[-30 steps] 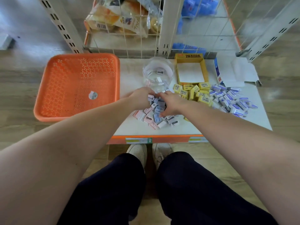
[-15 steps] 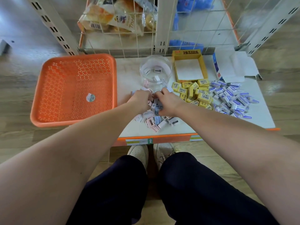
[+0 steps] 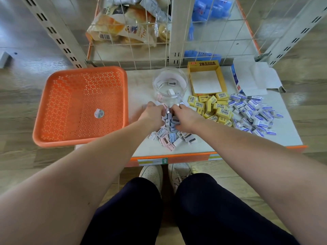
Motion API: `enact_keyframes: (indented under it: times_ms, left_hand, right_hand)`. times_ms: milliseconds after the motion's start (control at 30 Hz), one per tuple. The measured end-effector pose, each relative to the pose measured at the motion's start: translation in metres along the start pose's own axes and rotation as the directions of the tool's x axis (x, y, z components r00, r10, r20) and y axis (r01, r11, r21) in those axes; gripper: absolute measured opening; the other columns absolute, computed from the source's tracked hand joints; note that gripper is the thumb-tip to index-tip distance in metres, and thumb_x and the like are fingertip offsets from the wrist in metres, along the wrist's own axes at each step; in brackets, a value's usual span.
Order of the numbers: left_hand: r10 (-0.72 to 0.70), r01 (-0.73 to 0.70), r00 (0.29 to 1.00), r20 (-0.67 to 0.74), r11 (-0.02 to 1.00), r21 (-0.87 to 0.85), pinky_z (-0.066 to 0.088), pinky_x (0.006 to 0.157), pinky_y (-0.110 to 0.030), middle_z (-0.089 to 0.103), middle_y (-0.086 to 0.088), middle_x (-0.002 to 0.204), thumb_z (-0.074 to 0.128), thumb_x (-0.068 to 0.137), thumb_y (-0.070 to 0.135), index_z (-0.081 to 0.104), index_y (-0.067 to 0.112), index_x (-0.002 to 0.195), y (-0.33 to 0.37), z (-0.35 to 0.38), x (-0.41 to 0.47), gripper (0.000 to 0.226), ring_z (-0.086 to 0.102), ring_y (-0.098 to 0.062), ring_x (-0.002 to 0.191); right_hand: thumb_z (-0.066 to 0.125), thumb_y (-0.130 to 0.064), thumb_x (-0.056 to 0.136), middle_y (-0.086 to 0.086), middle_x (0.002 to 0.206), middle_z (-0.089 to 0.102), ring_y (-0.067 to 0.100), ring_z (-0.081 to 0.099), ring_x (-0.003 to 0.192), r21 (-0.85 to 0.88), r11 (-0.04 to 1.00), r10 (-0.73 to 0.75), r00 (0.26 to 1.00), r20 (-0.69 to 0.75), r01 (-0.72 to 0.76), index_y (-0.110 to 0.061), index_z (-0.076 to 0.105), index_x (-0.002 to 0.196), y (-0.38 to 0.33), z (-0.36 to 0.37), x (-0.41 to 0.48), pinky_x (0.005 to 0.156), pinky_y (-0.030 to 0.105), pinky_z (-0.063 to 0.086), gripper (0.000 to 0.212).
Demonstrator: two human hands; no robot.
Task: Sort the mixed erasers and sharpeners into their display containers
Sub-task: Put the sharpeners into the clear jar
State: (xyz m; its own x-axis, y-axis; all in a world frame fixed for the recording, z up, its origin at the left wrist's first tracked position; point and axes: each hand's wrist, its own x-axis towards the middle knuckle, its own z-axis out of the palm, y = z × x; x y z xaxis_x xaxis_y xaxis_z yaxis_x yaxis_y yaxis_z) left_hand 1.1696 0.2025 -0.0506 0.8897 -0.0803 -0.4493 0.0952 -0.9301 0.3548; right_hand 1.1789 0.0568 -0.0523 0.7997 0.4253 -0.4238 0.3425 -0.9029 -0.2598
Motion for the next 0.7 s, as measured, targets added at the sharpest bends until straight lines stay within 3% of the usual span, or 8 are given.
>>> enact_keyframes:
  times_ms: [100,433,533,700]
  left_hand:
    - [-0.008,0.007,1.000,-0.016,0.999,-0.054,0.036,0.087,-0.026,0.031,-0.010,0.139,0.061,0.086,0.008,0.050,0.017,0.126,0.002,0.000,0.000,0.042,0.043,-0.025,0.119]
    - [-0.022,0.023,1.000,0.010,0.986,-0.167,0.036,0.096,-0.031,0.048,-0.015,0.133,0.069,0.080,0.006,0.026,0.017,0.144,0.000,0.002,0.006,0.078,0.044,-0.029,0.124]
    - [-0.016,0.018,1.000,0.015,0.983,-0.182,0.039,0.092,-0.031,0.053,-0.014,0.129,0.068,0.081,0.005,0.027,0.017,0.144,0.001,0.004,0.009,0.076,0.047,-0.029,0.120]
    - [0.033,-0.029,0.999,0.029,0.990,-0.138,0.037,0.093,-0.028,0.055,-0.007,0.128,0.064,0.085,0.010,0.048,0.017,0.130,0.000,0.004,0.009,0.048,0.050,-0.024,0.116]
  right_hand:
    - [0.064,-0.014,0.080,0.013,0.122,0.043,0.033,0.052,0.106,-0.002,1.000,-0.013,1.000,-0.016,0.013,-0.011,0.038,0.128,0.002,0.001,0.000,0.081,0.040,0.048,0.055]
    - [0.069,-0.026,0.082,0.010,0.123,0.049,0.028,0.052,0.111,0.042,0.999,0.000,0.999,-0.044,0.002,-0.011,0.043,0.126,0.007,0.000,0.004,0.086,0.041,0.048,0.054]
    - [0.066,-0.022,0.083,0.012,0.119,0.049,0.030,0.053,0.107,0.006,1.000,-0.010,0.998,-0.060,0.011,-0.009,0.045,0.122,0.009,-0.001,0.005,0.085,0.039,0.047,0.046]
    - [0.062,-0.012,0.084,0.013,0.120,0.050,0.029,0.051,0.111,0.003,1.000,-0.007,0.999,-0.049,0.007,-0.008,0.047,0.123,0.010,-0.001,0.004,0.090,0.039,0.045,0.043]
